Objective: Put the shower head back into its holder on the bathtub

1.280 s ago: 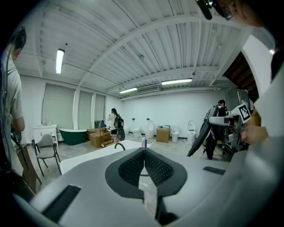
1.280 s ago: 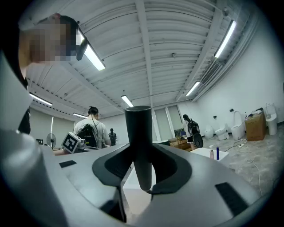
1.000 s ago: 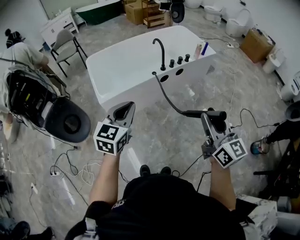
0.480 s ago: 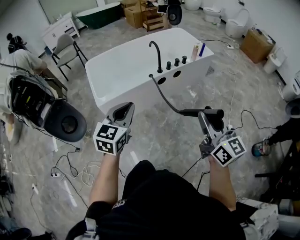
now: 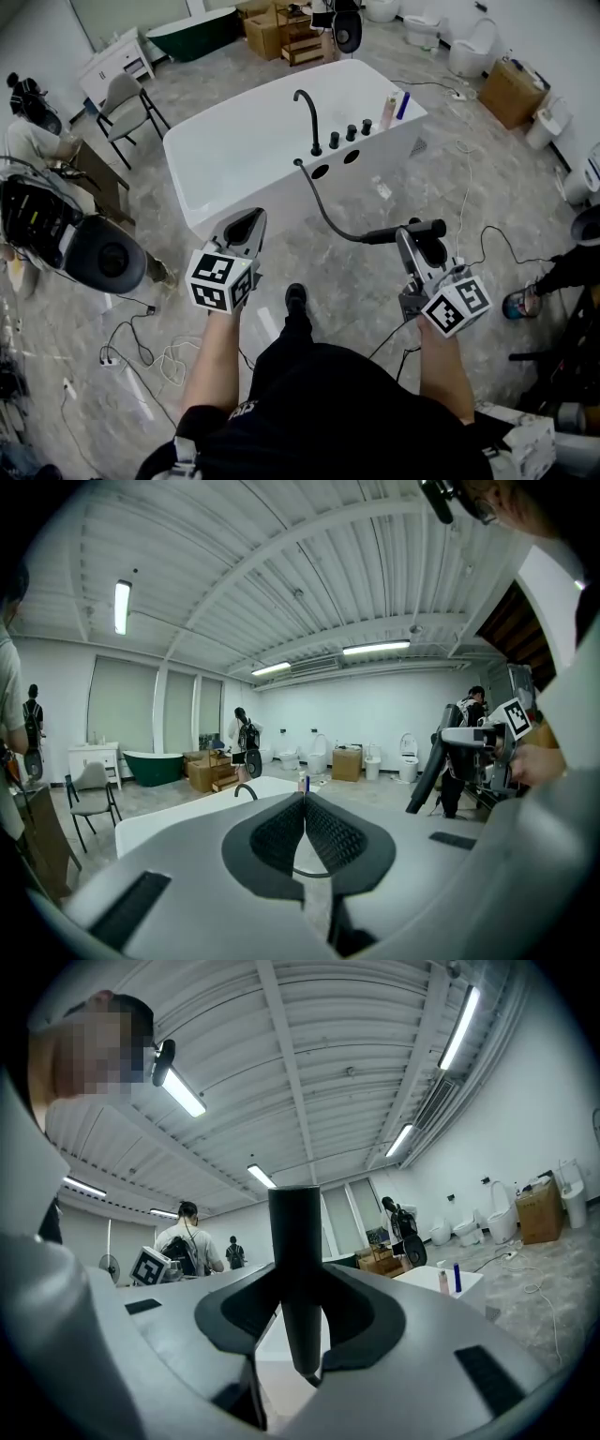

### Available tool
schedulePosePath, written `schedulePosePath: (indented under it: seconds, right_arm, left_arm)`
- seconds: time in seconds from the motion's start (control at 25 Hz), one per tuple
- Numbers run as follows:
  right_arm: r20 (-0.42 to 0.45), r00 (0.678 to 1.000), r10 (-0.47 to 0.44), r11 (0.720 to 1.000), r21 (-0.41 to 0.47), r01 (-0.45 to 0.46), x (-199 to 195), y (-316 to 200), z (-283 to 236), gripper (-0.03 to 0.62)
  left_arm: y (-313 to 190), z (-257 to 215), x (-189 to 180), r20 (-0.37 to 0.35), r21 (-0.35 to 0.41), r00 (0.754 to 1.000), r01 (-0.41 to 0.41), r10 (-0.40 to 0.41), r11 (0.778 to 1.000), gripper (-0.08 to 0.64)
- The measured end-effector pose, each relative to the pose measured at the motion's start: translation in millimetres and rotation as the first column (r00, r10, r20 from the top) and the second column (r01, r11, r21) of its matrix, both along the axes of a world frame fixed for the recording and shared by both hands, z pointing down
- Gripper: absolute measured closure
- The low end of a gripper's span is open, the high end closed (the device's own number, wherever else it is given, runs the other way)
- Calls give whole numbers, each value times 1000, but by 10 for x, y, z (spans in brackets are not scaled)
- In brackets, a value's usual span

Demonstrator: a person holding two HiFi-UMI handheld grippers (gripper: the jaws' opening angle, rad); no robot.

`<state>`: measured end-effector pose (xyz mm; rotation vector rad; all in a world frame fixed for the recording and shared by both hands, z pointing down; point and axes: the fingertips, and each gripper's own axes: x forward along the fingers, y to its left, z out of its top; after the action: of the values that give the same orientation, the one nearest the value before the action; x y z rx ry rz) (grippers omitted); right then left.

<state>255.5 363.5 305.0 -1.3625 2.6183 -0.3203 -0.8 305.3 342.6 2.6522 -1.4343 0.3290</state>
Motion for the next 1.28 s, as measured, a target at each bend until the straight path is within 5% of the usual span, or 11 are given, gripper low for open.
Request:
schedulePosePath:
  seconds: [0.64, 1.28]
  right_arm:
    - [-33, 998, 55, 998, -17, -56, -527, -2231, -154, 442]
    - [-49, 996, 81, 996, 43, -79, -1102, -3253, -536, 442]
  left_arm:
    - [-2341, 251, -394, -23, -54, 995, -94, 93, 994, 543]
    - [-3338, 289, -907, -59, -61, 989, -136, 132, 989, 543]
